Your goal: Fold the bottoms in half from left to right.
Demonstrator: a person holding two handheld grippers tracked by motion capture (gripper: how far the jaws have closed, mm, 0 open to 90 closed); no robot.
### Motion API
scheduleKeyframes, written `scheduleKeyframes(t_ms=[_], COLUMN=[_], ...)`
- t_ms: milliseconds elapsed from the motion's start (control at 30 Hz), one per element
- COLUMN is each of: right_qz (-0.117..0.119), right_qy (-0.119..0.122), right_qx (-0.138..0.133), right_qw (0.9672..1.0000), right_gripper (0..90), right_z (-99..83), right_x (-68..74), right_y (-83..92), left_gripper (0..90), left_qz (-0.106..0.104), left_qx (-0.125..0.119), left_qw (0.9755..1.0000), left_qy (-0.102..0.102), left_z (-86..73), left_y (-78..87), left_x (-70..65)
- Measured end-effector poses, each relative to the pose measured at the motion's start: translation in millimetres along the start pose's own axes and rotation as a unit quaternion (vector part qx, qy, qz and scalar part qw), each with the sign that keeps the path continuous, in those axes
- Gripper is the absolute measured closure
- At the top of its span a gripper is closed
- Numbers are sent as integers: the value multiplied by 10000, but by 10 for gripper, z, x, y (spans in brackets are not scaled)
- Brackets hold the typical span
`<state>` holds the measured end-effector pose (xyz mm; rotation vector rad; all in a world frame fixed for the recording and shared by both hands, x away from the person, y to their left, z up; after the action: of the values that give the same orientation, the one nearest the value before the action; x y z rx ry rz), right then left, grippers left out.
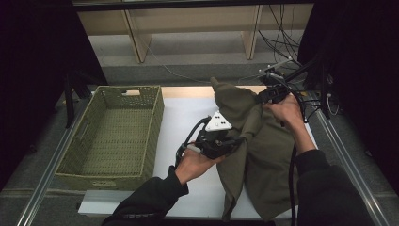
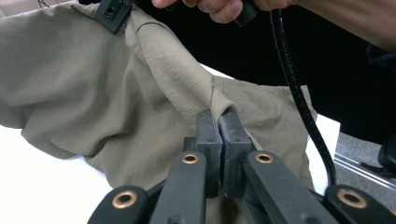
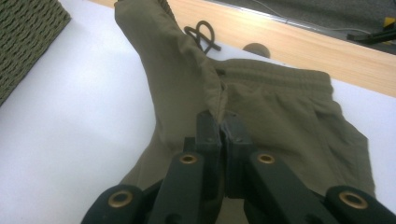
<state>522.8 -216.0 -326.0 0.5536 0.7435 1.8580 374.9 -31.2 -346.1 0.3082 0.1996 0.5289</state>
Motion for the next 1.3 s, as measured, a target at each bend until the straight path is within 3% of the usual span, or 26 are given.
scheduleKeyframes(t_ms=[267,600,933,1300], right_qz=[-65,-171,-405,-626], right_qy=[-98,-232,-484,-714], right_qx=[-32,-91,-102,22], right_qw=[9999,9995,9980,9955], right_gripper=[876,876,876,875], right_z=[-45,-111,-196,-343], right_x=[-126,-288,-614,-925], right_y=[72,163,262,244], left_gripper=[875,875,875,875], left_qz=[-98,-210,-323,-389], left_qx=[-20,90,101,245], left_qw=[9999,9997,9994,9989], left_qy=[104,8,8,125], left_z=[28,98,229,233], left_y=[-120,-305,-590,-863], left_x=[-85,-213,-326,-367])
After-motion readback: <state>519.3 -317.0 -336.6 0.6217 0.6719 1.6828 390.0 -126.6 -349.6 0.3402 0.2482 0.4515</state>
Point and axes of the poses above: each handheld gripper's, and its own axes: y roughly backward along the jaws, z roughly out of its top, x roughly to its left, the point moved 3 cm from there along -y, roughly forward along the jaws, and after that the axes turned 8 degrees about -x, right-handed, at the moved point
